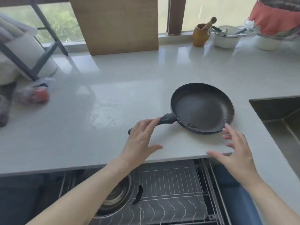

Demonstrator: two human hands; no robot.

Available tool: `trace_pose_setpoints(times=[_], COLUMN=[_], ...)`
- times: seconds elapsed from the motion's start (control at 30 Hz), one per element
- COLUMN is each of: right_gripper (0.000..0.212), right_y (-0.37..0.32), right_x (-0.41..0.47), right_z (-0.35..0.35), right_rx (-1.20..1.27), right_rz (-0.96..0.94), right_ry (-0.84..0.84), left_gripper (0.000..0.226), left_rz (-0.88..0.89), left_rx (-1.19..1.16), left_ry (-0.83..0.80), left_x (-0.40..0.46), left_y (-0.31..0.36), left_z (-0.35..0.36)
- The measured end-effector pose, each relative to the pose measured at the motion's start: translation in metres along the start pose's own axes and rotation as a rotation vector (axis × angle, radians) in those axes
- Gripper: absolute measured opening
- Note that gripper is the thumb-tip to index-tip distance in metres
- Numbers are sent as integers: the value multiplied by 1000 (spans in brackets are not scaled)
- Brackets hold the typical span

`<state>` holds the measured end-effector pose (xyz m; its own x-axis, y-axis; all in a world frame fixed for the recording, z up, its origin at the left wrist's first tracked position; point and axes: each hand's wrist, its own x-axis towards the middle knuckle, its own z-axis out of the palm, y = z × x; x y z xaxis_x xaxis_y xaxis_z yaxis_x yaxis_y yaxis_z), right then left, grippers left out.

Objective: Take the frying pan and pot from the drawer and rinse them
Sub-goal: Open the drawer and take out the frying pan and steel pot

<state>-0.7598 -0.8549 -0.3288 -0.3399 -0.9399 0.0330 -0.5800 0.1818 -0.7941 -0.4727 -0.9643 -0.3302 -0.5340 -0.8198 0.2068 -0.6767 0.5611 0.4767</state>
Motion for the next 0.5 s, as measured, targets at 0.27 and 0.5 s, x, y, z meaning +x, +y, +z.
trace_pose_setpoints(times=[0.27, 0.5], right_gripper=[110, 122], right_y=[-2, 10], right_x=[-116, -131], right_z=[150, 265], right_rx=[-106, -342], right_rz=[55, 142], right_ry=[-608, -792], left_gripper=[92, 124], left_rz=[-352, -699], left_rx=[141, 111], left_ry=[-394, -508], left_x=[-231, -307], left_y=[-113, -205], left_z=[-24, -19])
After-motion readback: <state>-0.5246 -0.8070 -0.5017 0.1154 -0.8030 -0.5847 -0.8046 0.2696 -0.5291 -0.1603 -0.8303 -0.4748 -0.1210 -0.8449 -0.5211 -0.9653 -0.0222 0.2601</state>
